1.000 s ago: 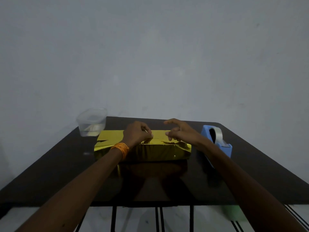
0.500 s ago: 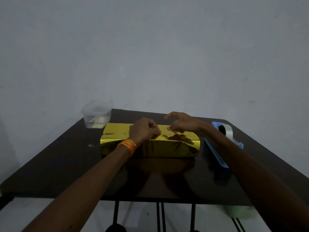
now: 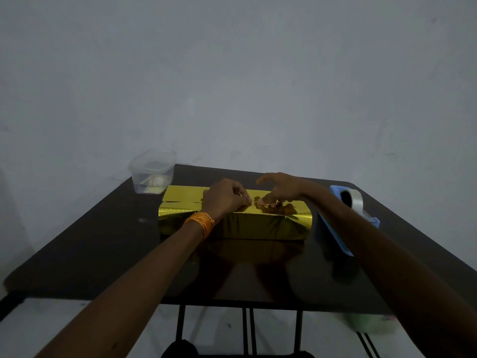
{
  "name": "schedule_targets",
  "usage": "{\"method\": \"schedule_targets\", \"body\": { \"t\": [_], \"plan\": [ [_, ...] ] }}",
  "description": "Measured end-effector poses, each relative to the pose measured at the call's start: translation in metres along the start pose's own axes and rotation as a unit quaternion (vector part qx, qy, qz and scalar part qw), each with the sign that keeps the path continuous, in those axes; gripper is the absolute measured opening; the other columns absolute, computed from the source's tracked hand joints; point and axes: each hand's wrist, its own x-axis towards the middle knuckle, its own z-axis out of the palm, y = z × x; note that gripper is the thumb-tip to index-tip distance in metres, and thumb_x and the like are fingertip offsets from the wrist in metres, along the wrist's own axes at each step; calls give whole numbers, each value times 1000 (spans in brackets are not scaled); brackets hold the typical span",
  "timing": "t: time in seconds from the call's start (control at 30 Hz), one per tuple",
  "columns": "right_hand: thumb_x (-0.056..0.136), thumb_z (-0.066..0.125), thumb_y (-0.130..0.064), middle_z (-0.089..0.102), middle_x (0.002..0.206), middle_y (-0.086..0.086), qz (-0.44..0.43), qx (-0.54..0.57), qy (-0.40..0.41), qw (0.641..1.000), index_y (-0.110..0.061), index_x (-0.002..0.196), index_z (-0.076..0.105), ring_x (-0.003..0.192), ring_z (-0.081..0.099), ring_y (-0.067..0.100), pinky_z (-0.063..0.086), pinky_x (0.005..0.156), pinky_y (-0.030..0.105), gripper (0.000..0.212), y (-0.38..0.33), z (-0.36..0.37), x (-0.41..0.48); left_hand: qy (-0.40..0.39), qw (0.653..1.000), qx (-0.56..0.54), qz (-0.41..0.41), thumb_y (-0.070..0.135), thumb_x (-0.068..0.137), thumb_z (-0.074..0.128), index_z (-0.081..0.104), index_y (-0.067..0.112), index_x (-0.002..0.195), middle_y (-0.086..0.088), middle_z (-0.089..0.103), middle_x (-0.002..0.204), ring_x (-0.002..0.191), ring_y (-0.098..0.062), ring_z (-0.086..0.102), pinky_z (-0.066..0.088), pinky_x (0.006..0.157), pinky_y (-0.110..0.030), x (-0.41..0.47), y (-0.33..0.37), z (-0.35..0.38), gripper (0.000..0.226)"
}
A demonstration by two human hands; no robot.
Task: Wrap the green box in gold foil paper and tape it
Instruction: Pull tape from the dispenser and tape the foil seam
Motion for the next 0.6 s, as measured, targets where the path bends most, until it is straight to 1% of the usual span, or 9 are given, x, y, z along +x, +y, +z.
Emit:
{"method": "schedule_targets", "body": {
  "t": [0.03, 0.07, 0.13, 0.17, 0.23, 0.3, 0.37, 0.5, 0.6],
  "plan": [
    [86, 75, -38, 68, 86, 2, 13, -18, 5, 1000, -23, 147, 38, 83, 61, 13, 44, 67, 29, 73, 3, -1, 0, -1, 1000, 1, 1, 43, 77, 77, 73, 31, 80, 8, 71, 94, 97, -15, 61, 48, 92, -51, 0, 0, 0, 13],
    [83, 75, -45, 68, 106, 5, 26, -37, 15, 999, -24, 146, 39, 97, 61, 17, 46, 76, 31, 75, 9, -3, 1, -2, 1000, 0, 1, 42, 77, 78, 73, 31, 80, 8, 71, 95, 98, -15, 61, 48, 92, -51, 0, -1, 0, 12],
    [81, 73, -52, 47, 146, 7, 45, -61, 42, 996, -24, 145, 43, 132, 46, 25, 43, 101, 39, 76, 22, -2, -1, -3, 1000, -3, -1, 41, 77, 78, 74, 30, 82, 8, 71, 95, 99, -15, 61, 48, 93, -51, 0, -1, 0, 13],
    [83, 72, -52, 39, 153, 6, 48, -51, 52, 996, -22, 144, 45, 138, 39, 26, 39, 108, 41, 74, 29, 1, -4, -4, 1000, -5, -2, 40, 77, 79, 74, 29, 82, 8, 70, 96, 100, -15, 60, 48, 94, -51, 0, -2, 0, 13],
    [87, 69, -50, 43, 150, 4, 47, -12, 97, 994, -22, 140, 49, 137, 42, 25, 38, 106, 38, 63, 41, 12, -12, -5, 1000, -9, 1, 40, 77, 79, 74, 29, 82, 7, 71, 97, 101, -16, 60, 48, 94, -52, 1, -2, 0, 13],
    [90, 66, -47, 57, 135, 3, 43, 28, 176, 983, -23, 134, 53, 123, 55, 24, 44, 99, 35, 52, 49, 26, -18, -5, 1000, -8, 3, 40, 77, 78, 74, 29, 82, 7, 71, 98, 102, -16, 61, 48, 94, -51, 0, -1, -1, 13],
    [87, 65, -52, 64, 124, 5, 46, 52, 233, 970, -24, 132, 52, 112, 61, 25, 48, 97, 40, 54, 49, 39, -20, -4, 1000, -4, 3, 41, 76, 79, 73, 30, 80, 7, 71, 97, 101, -16, 61, 48, 94, -50, 0, -1, -1, 13],
    [63, 52, -82, 54, 136, 10, 54, 67, 244, 966, -33, 138, 44, 126, 49, 31, 41, 105, 55, 90, 27, 51, -13, -4, 1000, 0, -3, 42, 76, 79, 73, 30, 79, 9, 71, 94, 99, -15, 62, 48, 94, -50, -1, -1, -1, 13],
    [73, 61, -72, 45, 143, 12, 60, 64, 240, 967, -39, 143, 37, 135, 35, 35, 29, 109, 58, 81, 24, 61, -15, -7, 1000, 3, -4, 43, 75, 79, 72, 32, 77, 10, 71, 93, 99, -15, 62, 47, 94, -49, -2, 3, -1, 13]
  ]
}}
